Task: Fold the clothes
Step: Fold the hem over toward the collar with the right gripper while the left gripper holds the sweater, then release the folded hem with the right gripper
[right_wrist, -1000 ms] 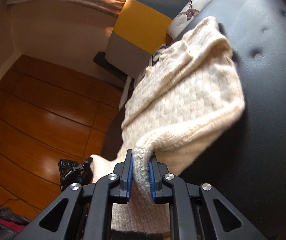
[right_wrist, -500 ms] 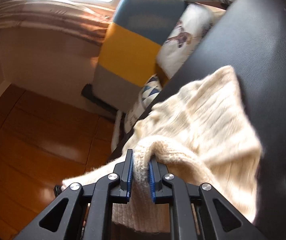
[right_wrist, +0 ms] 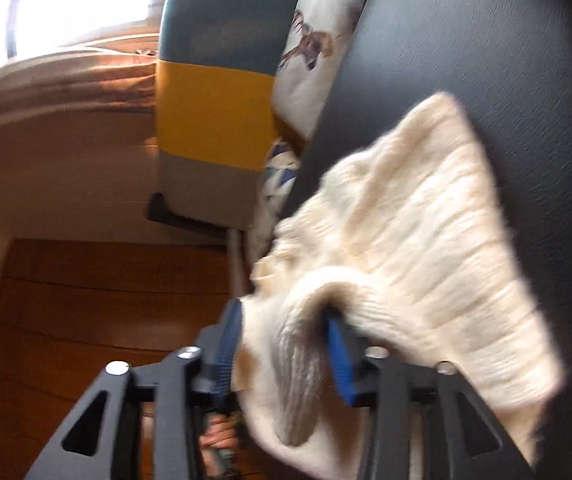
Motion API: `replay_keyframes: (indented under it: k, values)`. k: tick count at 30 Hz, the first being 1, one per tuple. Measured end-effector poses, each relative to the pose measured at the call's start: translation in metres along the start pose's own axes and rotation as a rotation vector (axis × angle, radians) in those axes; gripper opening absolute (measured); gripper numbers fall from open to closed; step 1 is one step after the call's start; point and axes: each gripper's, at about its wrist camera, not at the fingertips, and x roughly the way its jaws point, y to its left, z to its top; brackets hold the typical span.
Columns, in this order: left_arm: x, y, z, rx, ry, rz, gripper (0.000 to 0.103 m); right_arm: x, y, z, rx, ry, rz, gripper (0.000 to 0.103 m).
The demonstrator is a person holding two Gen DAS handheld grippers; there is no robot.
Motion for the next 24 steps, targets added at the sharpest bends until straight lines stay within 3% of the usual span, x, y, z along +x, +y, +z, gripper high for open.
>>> replay_keyframes:
  k: [1, 2, 6, 10, 15, 18, 21, 24]
  values:
    - [0.000, -0.001, 0.002, -0.015, 0.006, -0.025, 0.006, 0.001, 0.002, 0.001, 0.008, 0.011, 0.059, 0.069]
    - [0.000, -0.001, 0.004, -0.034, -0.002, -0.035, 0.006, 0.000, 0.004, 0.002, -0.007, -0.016, 0.086, 0.072]
    - [0.005, 0.001, 0.011, -0.080, -0.005, -0.027, 0.006, -0.011, 0.001, 0.008, 0.007, -0.131, 0.037, 0.075]
    - [0.003, 0.006, 0.014, -0.128, 0.018, -0.056, 0.008, -0.009, 0.002, 0.008, -0.038, -0.114, -0.098, 0.075]
    - [-0.013, 0.011, 0.019, -0.144, -0.002, -0.054, 0.024, 0.017, 0.042, -0.012, -0.330, -0.024, -0.298, 0.075]
    - [-0.021, 0.010, 0.026, -0.107, -0.029, 0.003, 0.030, 0.037, 0.056, -0.039, -0.532, 0.040, -0.458, 0.075]
    - [-0.030, 0.010, 0.033, -0.070, -0.056, 0.060, 0.032, 0.051, 0.052, -0.047, -0.584, 0.077, -0.547, 0.075]
    - [-0.028, 0.009, 0.035, -0.008, -0.042, 0.122, 0.032, 0.055, 0.046, -0.046, -0.593, 0.070, -0.580, 0.075]
